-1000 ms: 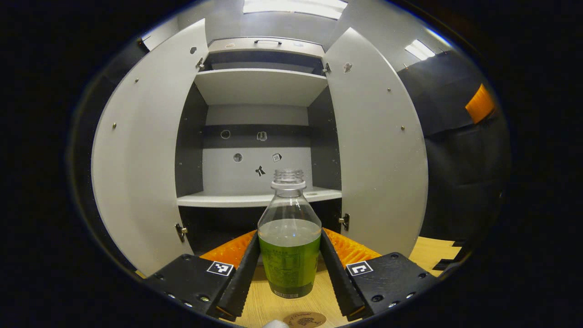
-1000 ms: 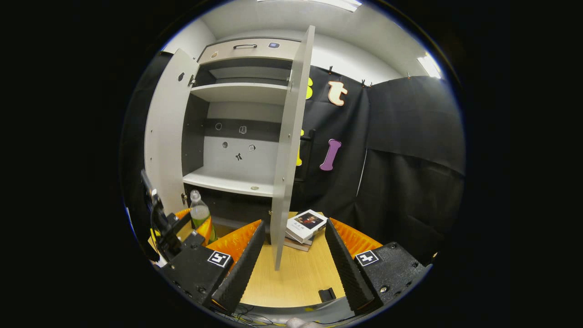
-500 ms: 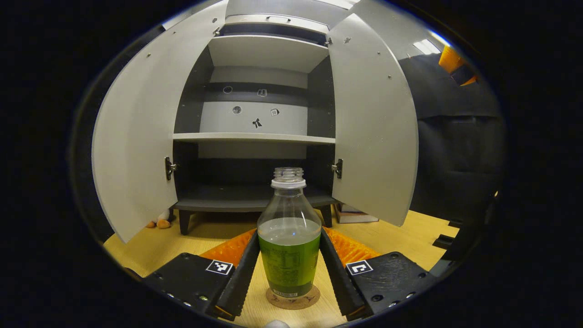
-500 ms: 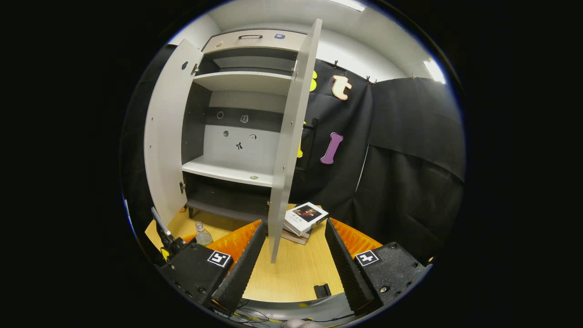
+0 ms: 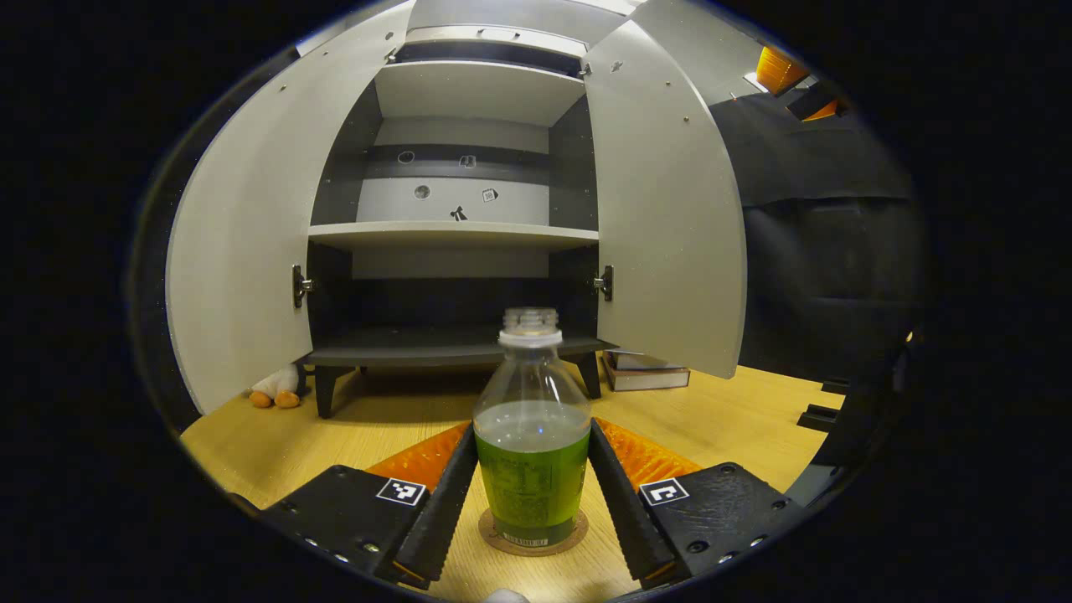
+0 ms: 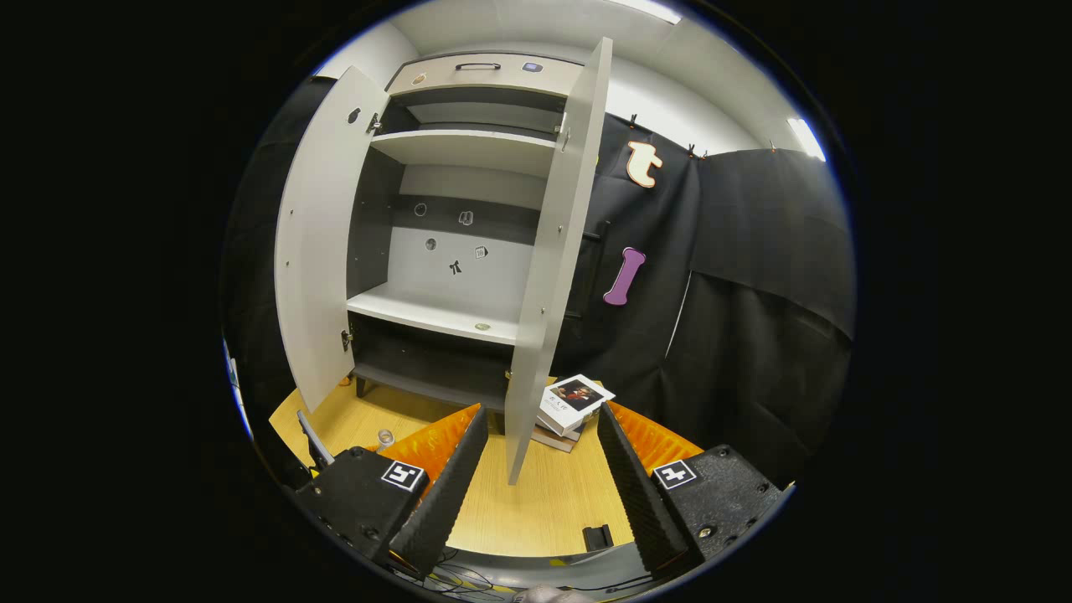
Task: Grasp the bottle in the cabinet with the left hand and place it on the coaster, then close the right door with the right hand and the left door with the left hand.
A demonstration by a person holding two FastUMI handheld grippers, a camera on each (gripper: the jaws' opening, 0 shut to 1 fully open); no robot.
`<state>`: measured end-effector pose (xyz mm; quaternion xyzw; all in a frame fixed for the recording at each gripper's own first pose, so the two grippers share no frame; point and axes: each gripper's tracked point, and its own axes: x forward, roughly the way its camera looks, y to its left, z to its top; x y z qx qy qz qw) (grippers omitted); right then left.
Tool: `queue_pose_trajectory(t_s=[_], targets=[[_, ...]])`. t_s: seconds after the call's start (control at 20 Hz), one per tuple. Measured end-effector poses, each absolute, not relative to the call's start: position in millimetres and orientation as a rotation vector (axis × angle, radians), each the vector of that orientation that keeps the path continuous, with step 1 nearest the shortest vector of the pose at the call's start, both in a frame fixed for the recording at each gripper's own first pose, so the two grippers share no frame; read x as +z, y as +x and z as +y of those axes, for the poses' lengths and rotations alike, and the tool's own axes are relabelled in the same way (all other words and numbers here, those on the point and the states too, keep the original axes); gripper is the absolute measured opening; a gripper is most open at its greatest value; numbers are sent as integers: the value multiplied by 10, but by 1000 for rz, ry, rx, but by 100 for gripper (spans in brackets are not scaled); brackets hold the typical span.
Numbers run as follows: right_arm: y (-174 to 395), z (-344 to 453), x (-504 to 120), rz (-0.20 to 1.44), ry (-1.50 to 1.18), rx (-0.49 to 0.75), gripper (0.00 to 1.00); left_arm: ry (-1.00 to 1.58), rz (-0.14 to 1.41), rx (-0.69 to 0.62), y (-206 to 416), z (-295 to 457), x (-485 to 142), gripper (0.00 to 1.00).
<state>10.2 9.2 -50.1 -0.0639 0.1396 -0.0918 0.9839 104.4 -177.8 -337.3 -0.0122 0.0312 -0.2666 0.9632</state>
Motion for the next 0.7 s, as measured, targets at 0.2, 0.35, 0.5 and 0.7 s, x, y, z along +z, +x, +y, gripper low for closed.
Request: queue_pose_trajectory(t_s=[0.2, 0.35, 0.5, 0.7], targets=[[78, 81, -527, 289, -119, -188, 82, -3, 74, -552, 1035, -1804, -3404, 78], [68, 97, -509, 282, -113, -184, 82, 2, 60, -557, 1039, -1782, -3225, 96], [54, 109, -505, 275, -104, -178, 82, 36, 10, -535, 1080, -1734, -2908, 96], [41, 110, -416, 245, -99, -180, 82, 32, -4, -541, 1101, -1719, -2456, 96]])
